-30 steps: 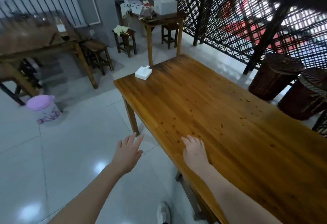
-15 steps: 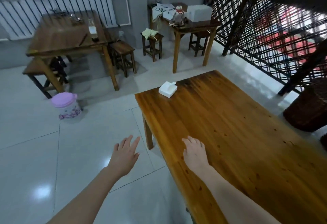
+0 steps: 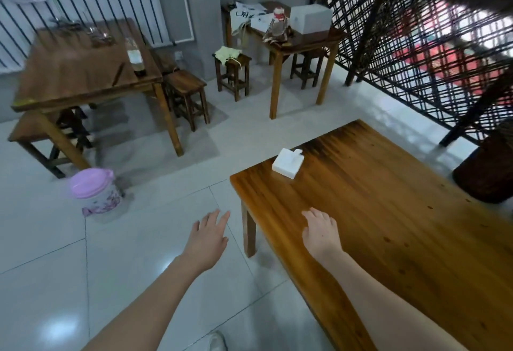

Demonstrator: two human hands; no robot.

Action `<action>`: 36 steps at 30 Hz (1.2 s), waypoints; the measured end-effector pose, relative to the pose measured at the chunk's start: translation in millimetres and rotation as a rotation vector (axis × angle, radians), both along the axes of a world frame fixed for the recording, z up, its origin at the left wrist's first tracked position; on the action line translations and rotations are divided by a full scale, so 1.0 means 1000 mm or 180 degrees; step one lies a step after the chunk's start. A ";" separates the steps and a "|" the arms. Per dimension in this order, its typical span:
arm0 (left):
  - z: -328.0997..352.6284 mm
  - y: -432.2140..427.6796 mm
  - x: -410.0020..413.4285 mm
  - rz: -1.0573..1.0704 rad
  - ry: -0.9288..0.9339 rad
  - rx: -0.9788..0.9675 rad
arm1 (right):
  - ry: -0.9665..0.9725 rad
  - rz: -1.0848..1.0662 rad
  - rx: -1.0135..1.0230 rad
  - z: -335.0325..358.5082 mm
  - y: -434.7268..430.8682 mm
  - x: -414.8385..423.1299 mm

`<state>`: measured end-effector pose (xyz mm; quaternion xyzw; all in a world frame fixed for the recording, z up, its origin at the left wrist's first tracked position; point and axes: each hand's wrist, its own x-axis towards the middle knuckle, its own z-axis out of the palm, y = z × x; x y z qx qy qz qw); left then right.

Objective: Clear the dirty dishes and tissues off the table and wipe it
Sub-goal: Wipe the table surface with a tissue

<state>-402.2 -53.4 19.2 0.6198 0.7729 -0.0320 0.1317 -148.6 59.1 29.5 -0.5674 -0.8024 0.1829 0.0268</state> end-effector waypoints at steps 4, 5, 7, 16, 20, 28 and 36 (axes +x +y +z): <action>0.003 0.041 -0.047 -0.0248 -0.0074 -0.0007 | 0.0195 -0.0327 0.0104 0.006 0.016 -0.052; 0.002 0.051 -0.055 -0.0330 -0.0052 -0.0023 | 0.0222 -0.0369 0.0139 0.006 0.020 -0.062; 0.001 0.072 -0.067 -0.0509 -0.0011 -0.0027 | 0.0242 -0.0496 0.0137 0.004 0.026 -0.076; -0.014 0.153 -0.085 -0.1047 -0.0105 -0.0003 | 0.0090 -0.1222 0.0119 -0.016 0.073 -0.087; -0.027 0.189 -0.100 -0.1136 -0.0165 -0.0042 | 0.0030 -0.1420 0.0077 -0.030 0.107 -0.093; -0.049 0.275 -0.148 -0.1056 -0.0004 -0.0319 | 0.0260 -0.1594 -0.0114 -0.050 0.195 -0.120; -0.060 0.332 -0.158 -0.1123 -0.0208 -0.0401 | 0.0216 -0.1629 -0.0410 -0.062 0.252 -0.138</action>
